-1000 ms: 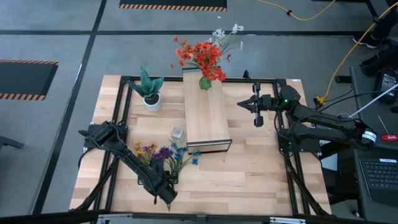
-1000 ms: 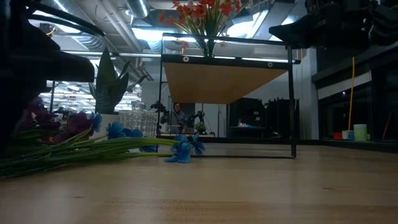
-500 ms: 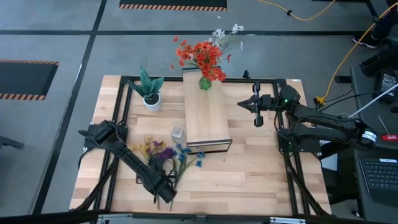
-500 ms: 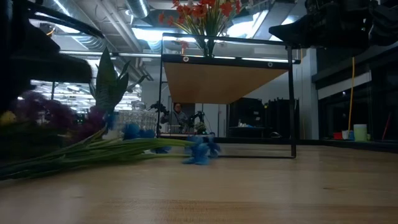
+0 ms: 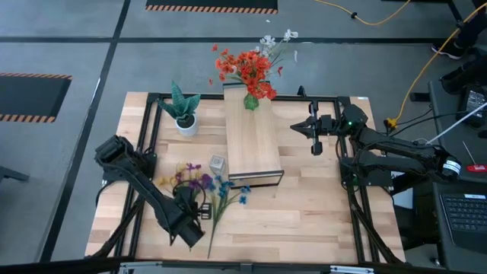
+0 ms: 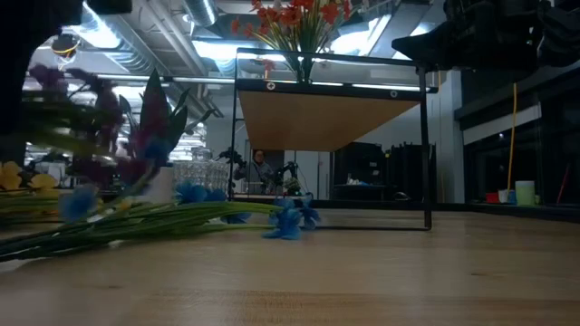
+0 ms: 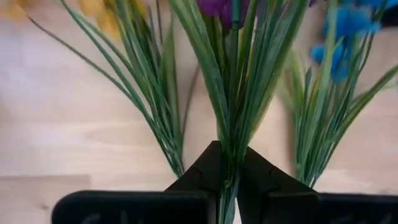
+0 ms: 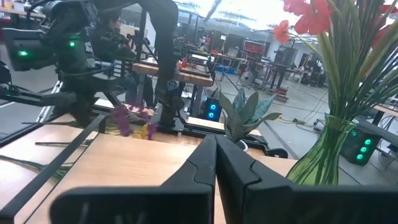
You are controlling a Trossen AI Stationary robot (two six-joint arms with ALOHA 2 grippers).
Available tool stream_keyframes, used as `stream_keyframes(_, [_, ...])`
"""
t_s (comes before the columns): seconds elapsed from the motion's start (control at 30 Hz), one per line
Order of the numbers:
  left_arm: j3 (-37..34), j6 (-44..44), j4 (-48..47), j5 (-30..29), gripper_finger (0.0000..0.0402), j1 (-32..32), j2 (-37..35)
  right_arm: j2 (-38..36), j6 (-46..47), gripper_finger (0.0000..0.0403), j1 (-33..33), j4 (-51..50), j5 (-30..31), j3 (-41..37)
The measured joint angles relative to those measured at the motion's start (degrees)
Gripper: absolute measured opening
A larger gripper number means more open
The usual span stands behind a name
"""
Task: Pick and place flowers into a vace then onto a shelf
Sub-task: Put the violet flowers into the transparent vase
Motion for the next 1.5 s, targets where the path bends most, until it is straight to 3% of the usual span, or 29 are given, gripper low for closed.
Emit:
stream_keyframes(0.2, [0.01, 0.0, -6.58, -1.83, 0.0018, -0.18, -3.97, 0.0, 1.16, 0.0012, 0.0, -0.02, 0.0, 0.0])
stream_keyframes(0.4, [0.03, 0.96, -11.58, -9.66, 0.0018, -0.95, -6.95, 0.0, 1.18, 0.0012, -0.02, -0.41, 0.0, 0.0])
stream_keyframes(0.67, [0.07, 3.74, -18.62, -27.95, 0.0018, -0.83, -8.59, 0.0, 1.18, 0.0012, -0.02, -0.52, 0.0, 0.0])
stream_keyframes(0.83, [0.04, 5.34, -22.0, -33.44, 0.0018, -0.8, -9.09, 0.0, 1.18, 0.0012, -0.02, -0.55, 0.0, 0.0])
stream_keyframes(1.0, [-0.15, 11.57, -21.9, -36.63, 0.0018, 0.32, -11.89, 0.0, 1.18, 0.0012, -0.01, -0.55, 0.0, 0.0])
stream_keyframes(1.27, [-0.44, 30.32, -21.82, -43.13, 0.0018, 4.74, -18.64, 0.0, 1.11, 0.0012, -0.02, -0.52, 0.0, 0.0])
stream_keyframes(1.5, [-11.05, 37.68, -16.41, -51.61, 0.0018, 4.94, -27.23, -0.01, 1.04, 0.0012, -0.02, -0.52, 0.0, 0.0])
